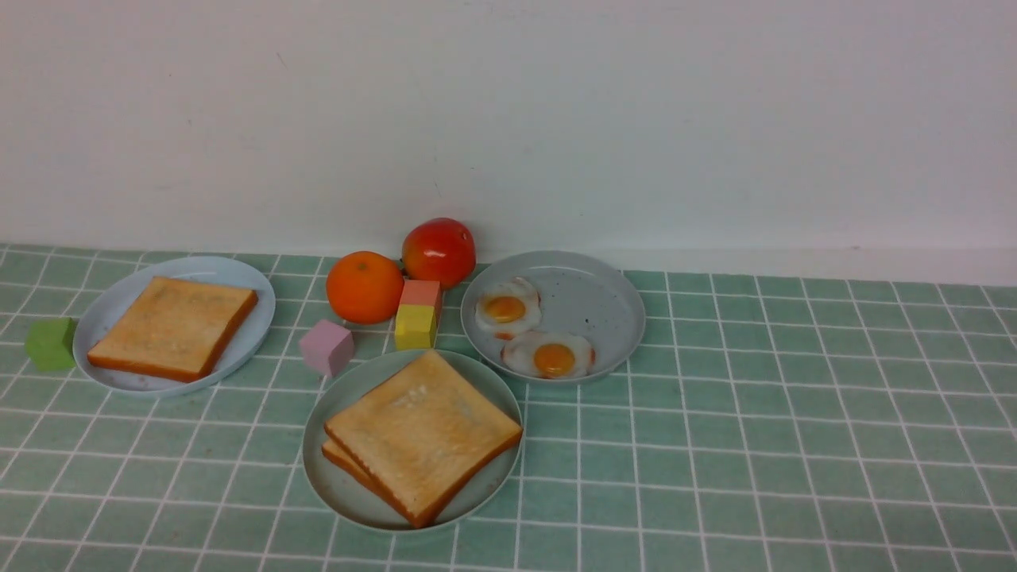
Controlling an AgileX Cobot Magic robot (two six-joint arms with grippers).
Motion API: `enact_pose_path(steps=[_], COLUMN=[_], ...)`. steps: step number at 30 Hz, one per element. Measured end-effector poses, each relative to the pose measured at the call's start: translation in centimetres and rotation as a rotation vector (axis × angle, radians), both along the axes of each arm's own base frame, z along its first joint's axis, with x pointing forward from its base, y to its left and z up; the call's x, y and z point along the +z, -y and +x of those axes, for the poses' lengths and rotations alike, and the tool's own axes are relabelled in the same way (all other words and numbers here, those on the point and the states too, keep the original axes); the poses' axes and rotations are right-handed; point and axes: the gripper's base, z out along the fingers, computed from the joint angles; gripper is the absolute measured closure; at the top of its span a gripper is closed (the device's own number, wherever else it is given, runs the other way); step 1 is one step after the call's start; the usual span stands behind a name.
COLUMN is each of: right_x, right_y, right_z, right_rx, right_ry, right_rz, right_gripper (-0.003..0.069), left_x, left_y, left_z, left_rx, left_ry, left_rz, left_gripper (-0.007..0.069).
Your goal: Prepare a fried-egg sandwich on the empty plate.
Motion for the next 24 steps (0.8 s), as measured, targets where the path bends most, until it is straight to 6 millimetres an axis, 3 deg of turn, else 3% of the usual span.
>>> enact_pose_path(steps=[24], right_x=[0.0], right_y=[0.0], right_z=[0.0], right_rx=[0.0], right_ry=[0.0], right_rz=[0.0], right_gripper=[0.055], left_x=[0.0], left_y=[0.0], left_z=[0.0], left_rx=[0.0], left_ry=[0.0], left_rz=[0.0], left_gripper=[0.0599])
